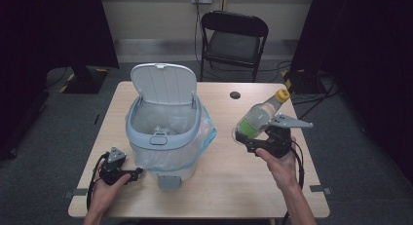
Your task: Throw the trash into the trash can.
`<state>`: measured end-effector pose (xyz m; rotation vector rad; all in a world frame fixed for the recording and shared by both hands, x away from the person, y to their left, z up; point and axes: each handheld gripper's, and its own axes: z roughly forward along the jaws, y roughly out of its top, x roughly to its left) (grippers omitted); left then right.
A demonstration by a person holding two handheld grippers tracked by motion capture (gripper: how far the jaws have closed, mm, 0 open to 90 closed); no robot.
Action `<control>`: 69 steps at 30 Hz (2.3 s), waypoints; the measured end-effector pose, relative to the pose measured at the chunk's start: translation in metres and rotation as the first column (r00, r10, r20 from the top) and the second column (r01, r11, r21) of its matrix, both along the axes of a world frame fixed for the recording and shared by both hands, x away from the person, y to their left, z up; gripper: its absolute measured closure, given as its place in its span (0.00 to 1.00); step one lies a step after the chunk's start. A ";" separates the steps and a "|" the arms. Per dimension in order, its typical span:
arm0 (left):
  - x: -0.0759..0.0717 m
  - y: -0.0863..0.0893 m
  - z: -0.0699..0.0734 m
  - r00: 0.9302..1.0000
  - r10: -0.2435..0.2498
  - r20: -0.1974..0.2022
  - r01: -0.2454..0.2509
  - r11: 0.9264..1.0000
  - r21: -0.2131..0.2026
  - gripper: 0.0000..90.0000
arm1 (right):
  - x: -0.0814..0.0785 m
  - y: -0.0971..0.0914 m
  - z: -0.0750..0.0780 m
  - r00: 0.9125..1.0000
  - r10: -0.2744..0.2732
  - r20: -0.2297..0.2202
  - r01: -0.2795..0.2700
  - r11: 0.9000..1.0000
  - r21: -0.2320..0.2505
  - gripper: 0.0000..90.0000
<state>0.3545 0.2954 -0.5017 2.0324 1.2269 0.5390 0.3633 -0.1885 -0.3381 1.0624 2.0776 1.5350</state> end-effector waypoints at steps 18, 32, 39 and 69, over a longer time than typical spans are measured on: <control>0.000 0.000 0.000 1.000 0.000 0.000 0.000 1.000 0.000 0.16 | -0.014 0.019 0.051 0.993 0.093 0.075 -0.096 0.994 0.048 0.31; 0.000 0.000 0.000 1.000 0.000 0.000 0.000 1.000 0.000 0.16 | -0.014 0.040 0.082 0.979 0.169 0.116 -0.179 0.980 0.082 0.31; 0.000 0.000 0.000 1.000 0.000 0.000 0.000 1.000 0.000 0.16 | -0.012 0.055 0.094 0.969 0.208 0.131 -0.222 0.970 0.099 0.31; 0.000 0.000 0.000 1.000 -0.001 0.000 0.001 1.000 0.000 0.16 | 0.017 0.142 0.108 0.925 0.356 0.133 -0.362 0.932 0.024 0.31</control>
